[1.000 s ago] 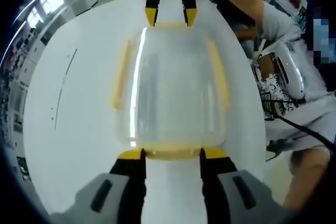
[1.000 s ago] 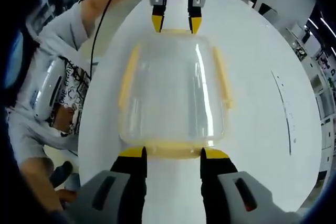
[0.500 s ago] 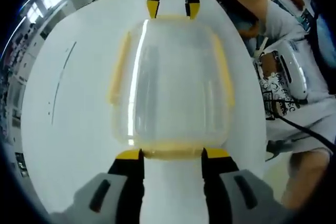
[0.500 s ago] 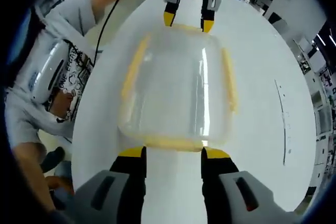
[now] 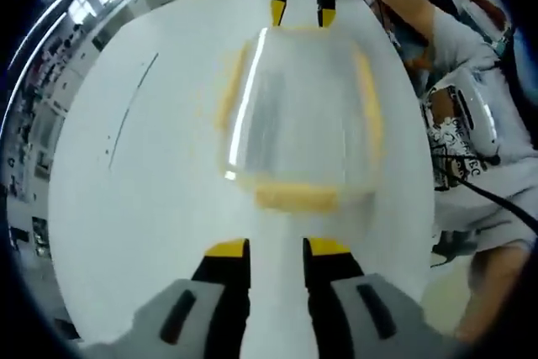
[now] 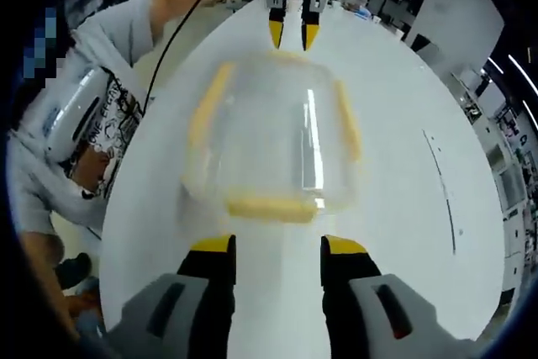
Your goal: Snap each plastic latch of the storage box into its locked position after aligning the lid with the box until every specified latch is closed and the lid sits flush.
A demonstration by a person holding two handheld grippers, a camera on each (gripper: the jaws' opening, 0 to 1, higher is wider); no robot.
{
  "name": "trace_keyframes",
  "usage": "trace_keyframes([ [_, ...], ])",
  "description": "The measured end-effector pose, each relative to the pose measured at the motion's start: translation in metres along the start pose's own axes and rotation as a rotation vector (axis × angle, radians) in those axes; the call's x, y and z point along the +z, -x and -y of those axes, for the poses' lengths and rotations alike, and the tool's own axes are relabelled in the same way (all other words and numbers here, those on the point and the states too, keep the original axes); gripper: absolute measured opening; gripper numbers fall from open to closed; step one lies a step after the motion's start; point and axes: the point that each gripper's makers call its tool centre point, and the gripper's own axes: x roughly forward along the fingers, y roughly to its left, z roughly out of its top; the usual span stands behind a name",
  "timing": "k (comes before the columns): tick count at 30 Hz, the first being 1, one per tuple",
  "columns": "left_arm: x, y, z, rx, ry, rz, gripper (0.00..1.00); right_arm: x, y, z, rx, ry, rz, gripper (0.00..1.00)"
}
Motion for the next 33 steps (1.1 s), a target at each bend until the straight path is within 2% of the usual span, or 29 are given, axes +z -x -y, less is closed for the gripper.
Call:
trace_keyframes([
  [2,0.016,0.009,-0.007,0.05,-0.019,0.053,0.2,-0.001,0.002,0.004,-0.041,0.042,0.004,0.35],
  [4,0.034,0.013,-0.005,0.048,-0.048,0.078,0.16,0.001,0.005,0.007,-0.063,0.053,0.035,0.32],
  [7,0.064,0.006,0.006,0.024,-0.085,0.097,0.12,0.006,0.01,0.012,-0.1,0.042,0.103,0.3],
  [10,0.089,-0.004,0.017,-0.003,-0.138,0.081,0.1,0.008,0.015,0.016,-0.147,0.03,0.147,0.29],
  [12,0.099,-0.012,0.027,-0.036,-0.188,0.017,0.08,0.011,0.018,0.02,-0.192,0.029,0.19,0.29],
  [15,0.119,-0.025,0.037,-0.059,-0.24,-0.018,0.03,0.014,0.019,0.018,-0.209,0.021,0.248,0.27],
  [17,0.131,-0.036,0.047,-0.115,-0.253,-0.045,0.02,0.016,0.021,0.018,-0.224,0.01,0.285,0.27],
  [20,0.136,-0.05,0.052,-0.138,-0.259,-0.095,0.02,0.016,0.021,0.017,-0.236,0.005,0.303,0.26],
  [23,0.132,-0.06,0.05,-0.142,-0.268,-0.171,0.0,0.018,0.017,0.014,-0.25,0.008,0.32,0.26],
  [25,0.135,-0.06,0.046,-0.129,-0.261,-0.151,0.0,0.019,0.017,0.012,-0.251,0.014,0.326,0.26],
  [28,0.131,-0.059,0.044,-0.153,-0.228,-0.18,0.0,0.02,0.017,0.011,-0.256,0.014,0.35,0.24],
  [30,0.129,-0.06,0.044,-0.164,-0.228,-0.207,0.0,0.022,0.018,0.015,-0.275,0.002,0.384,0.24],
  [33,0.127,-0.06,0.043,-0.158,-0.207,-0.266,0.0,0.033,0.02,0.022,-0.313,-0.019,0.49,0.22],
])
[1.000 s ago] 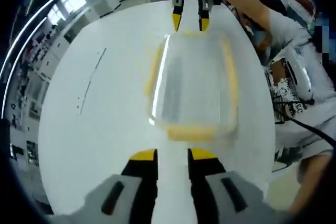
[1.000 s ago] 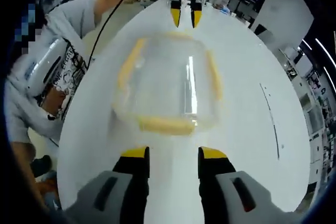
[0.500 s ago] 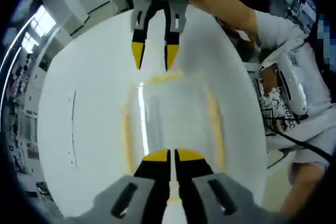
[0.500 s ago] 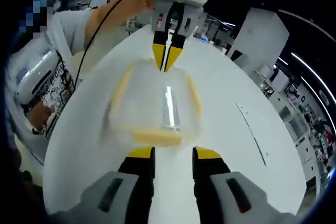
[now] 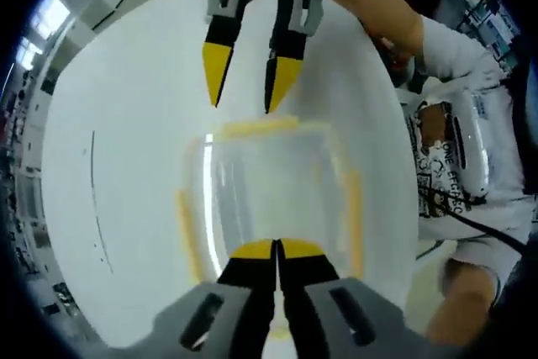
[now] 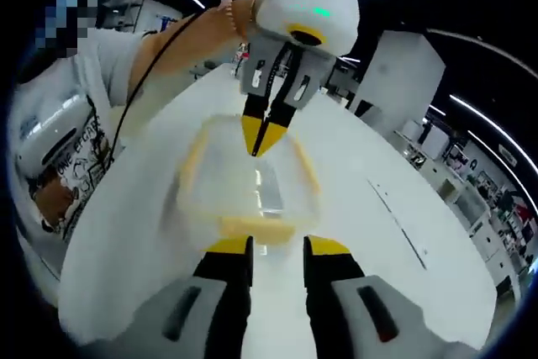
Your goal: Snap each plastic latch of the storage box into its locked position after aligning the lid with the box until every specified latch is closed and the lid sits flush.
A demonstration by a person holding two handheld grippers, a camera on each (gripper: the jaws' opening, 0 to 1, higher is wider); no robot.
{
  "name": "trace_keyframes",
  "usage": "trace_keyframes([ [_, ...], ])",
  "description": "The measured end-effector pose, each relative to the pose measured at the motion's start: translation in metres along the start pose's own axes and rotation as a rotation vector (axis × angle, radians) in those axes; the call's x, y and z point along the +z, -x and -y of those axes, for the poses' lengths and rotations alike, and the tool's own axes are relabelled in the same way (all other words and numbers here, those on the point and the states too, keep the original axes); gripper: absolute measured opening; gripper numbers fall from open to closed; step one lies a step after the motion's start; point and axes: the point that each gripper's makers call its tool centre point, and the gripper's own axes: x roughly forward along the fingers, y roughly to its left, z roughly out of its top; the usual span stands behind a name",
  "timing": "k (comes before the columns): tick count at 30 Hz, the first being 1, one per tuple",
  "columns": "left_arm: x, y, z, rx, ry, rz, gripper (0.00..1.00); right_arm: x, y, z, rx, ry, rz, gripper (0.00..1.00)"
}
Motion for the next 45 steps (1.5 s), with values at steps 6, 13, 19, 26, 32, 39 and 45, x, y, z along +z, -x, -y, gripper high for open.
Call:
trace_keyframes([
  [6,-0.004,0.001,0.0,0.017,-0.019,-0.042,0.0,0.008,-0.005,0.011,-0.1,-0.073,0.202,0.21],
  [13,-0.006,0.002,-0.004,0.003,0.037,0.0,0.0,-0.002,-0.006,-0.003,-0.035,-0.121,0.245,0.14],
  [19,-0.006,-0.001,-0.005,-0.003,0.048,-0.051,0.0,-0.007,-0.011,-0.005,-0.03,-0.14,0.234,0.11],
  [26,-0.01,-0.001,-0.007,0.011,0.045,-0.077,0.0,-0.005,-0.015,-0.016,0.02,-0.15,0.255,0.0],
  [32,-0.009,-0.004,-0.007,-0.012,0.067,-0.089,0.0,-0.007,-0.015,-0.016,0.03,-0.173,0.279,0.0],
  [39,-0.008,-0.005,-0.004,-0.025,0.085,-0.075,0.0,-0.019,-0.021,-0.023,0.051,-0.167,0.237,0.0],
  [45,-0.006,-0.005,0.0,-0.012,0.077,-0.083,0.0,-0.018,-0.016,-0.024,0.057,-0.182,0.243,0.0],
])
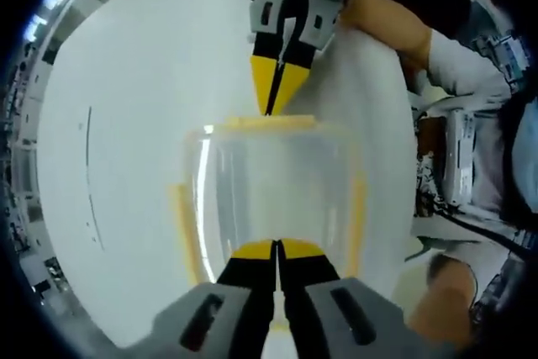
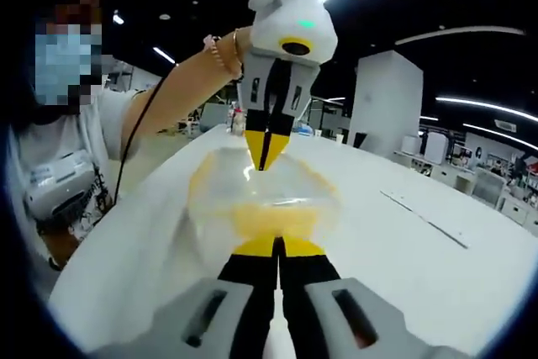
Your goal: Snap each plastic latch of the storage box into its locked position after aligning the lid with the box until every specified latch is closed and the lid sits flush.
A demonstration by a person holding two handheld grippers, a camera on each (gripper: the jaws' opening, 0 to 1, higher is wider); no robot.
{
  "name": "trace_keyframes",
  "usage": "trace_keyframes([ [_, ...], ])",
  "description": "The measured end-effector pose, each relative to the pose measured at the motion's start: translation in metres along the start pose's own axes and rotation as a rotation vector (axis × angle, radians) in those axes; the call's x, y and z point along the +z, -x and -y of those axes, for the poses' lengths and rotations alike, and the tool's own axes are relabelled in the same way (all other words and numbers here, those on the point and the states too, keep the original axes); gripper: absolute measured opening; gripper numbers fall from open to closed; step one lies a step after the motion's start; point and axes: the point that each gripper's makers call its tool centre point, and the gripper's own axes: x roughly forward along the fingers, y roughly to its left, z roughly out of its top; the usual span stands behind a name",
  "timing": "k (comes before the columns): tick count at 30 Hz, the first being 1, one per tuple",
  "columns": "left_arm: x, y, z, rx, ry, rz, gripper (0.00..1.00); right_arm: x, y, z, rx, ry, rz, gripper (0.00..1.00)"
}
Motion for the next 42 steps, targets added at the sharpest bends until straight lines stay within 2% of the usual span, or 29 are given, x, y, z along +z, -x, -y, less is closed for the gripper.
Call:
trace_keyframes([
  [7,0.0003,0.0014,0.0009,-0.009,-0.015,-0.017,0.0,0.0016,0.0007,-0.0011,0.003,-0.025,0.006,0.0],
  [15,-0.001,0.0026,0.0014,-0.022,-0.009,0.014,0.0,0.0034,-0.001,-0.0024,-0.002,0.003,-0.012,0.0],
  [18,-0.0008,0.0022,0.002,-0.025,-0.008,-0.001,0.0,0.0034,-0.0018,-0.0024,0.004,-0.02,-0.008,0.0],
  [22,-0.002,0.0028,0.0014,-0.024,-0.017,-0.014,0.0,0.0037,-0.0046,-0.0033,-0.002,-0.009,-0.018,0.0],
  [28,-0.0033,0.0038,-0.0007,-0.033,0.005,0.024,0.0,0.0032,-0.0063,-0.0025,-0.011,0.008,-0.035,0.0],
  [32,-0.002,0.0033,-0.0013,-0.029,0.009,0.028,0.0,0.0024,-0.0057,-0.0009,-0.015,0.01,-0.041,0.0],
  [42,0.0021,0.0017,-0.0024,0.009,-0.02,-0.024,0.0,0.0006,-0.0035,0.0018,-0.009,-0.016,-0.029,0.0],
])
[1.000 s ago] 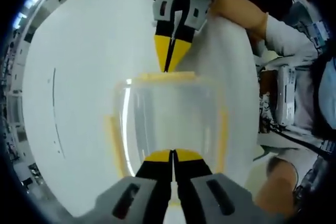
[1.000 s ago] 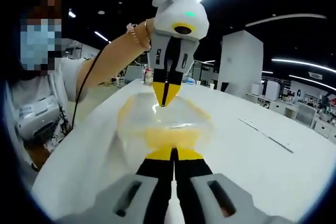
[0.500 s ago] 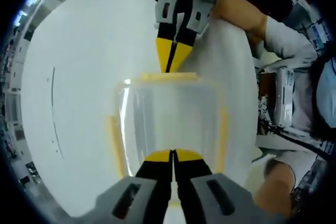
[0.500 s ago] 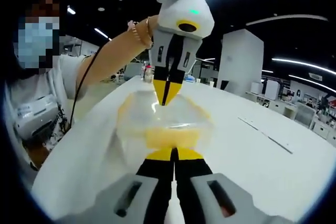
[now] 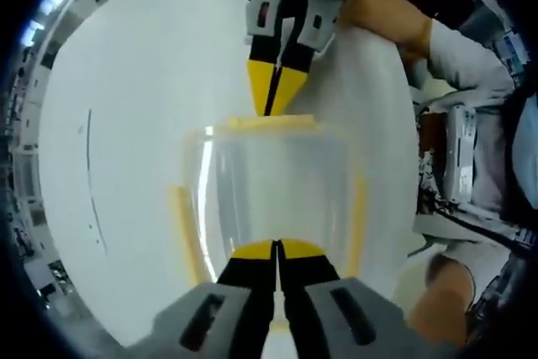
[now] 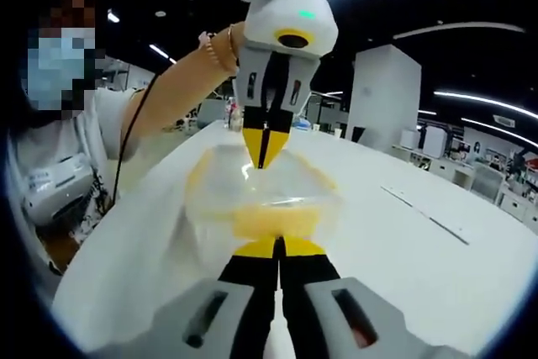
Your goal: Snap each plastic latch of the storage box into its locked position after aligning the lid with the box until every specified latch is closed and the lid sits flush.
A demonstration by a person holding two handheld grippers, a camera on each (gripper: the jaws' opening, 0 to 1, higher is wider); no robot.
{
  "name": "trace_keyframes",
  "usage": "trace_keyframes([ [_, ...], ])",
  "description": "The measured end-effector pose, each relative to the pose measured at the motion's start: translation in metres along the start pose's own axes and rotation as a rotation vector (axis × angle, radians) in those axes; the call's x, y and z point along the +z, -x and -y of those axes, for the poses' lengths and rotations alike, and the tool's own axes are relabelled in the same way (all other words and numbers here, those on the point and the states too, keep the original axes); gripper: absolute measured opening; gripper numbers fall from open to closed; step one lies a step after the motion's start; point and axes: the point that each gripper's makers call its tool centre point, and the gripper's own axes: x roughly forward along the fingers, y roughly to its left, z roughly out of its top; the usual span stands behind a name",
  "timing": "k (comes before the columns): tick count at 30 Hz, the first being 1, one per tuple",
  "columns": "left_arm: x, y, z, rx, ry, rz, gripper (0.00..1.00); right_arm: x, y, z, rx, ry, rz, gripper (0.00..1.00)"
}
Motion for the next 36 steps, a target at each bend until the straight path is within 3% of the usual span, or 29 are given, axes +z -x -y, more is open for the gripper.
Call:
trace_keyframes([
  [36,-0.0033,-0.0008,-0.0006,-0.015,-0.005,0.019,0.0,-0.0001,-0.0026,-0.0018,0.002,-0.046,0.009,0.0],
])
